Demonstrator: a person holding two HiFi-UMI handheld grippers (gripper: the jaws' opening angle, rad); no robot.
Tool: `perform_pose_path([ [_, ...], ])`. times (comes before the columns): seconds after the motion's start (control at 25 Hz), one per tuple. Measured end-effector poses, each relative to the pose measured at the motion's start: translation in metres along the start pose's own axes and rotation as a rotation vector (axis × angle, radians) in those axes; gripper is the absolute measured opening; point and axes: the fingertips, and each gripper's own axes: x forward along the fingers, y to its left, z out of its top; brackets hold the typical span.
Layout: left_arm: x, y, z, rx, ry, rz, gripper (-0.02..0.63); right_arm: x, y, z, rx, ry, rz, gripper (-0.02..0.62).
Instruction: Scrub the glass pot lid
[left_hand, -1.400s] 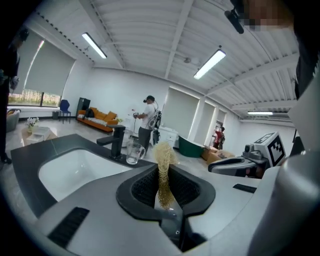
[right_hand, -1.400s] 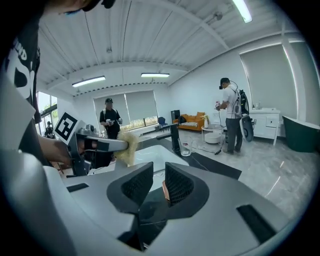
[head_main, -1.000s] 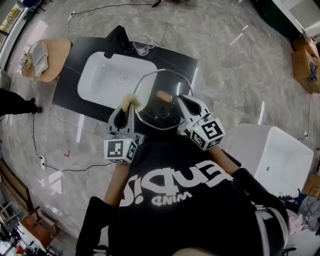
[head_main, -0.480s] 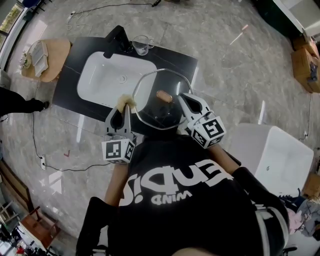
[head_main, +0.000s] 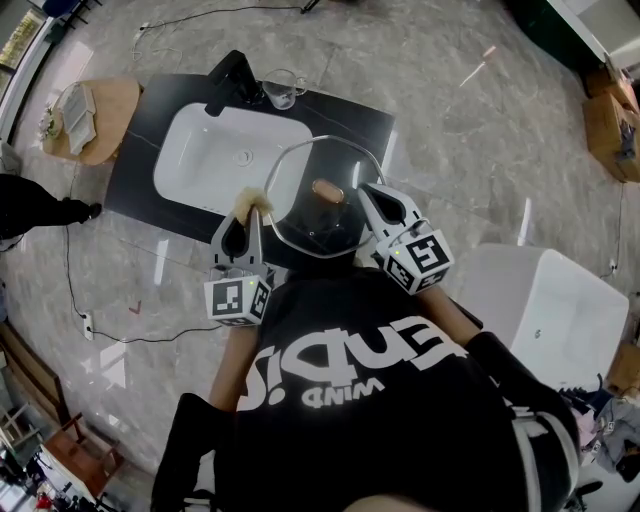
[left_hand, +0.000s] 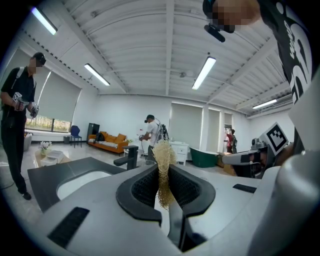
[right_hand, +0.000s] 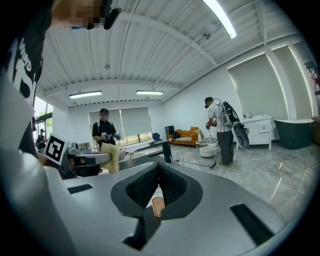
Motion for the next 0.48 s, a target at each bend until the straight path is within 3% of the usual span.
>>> perform_pose_path([
  [0.48,0.0009,-0.0008,-0.0058,-0.015,0.019,-0.001,0.058,0.0008,0.003,-0.0036,0.001,0.01,0.014,0.012],
])
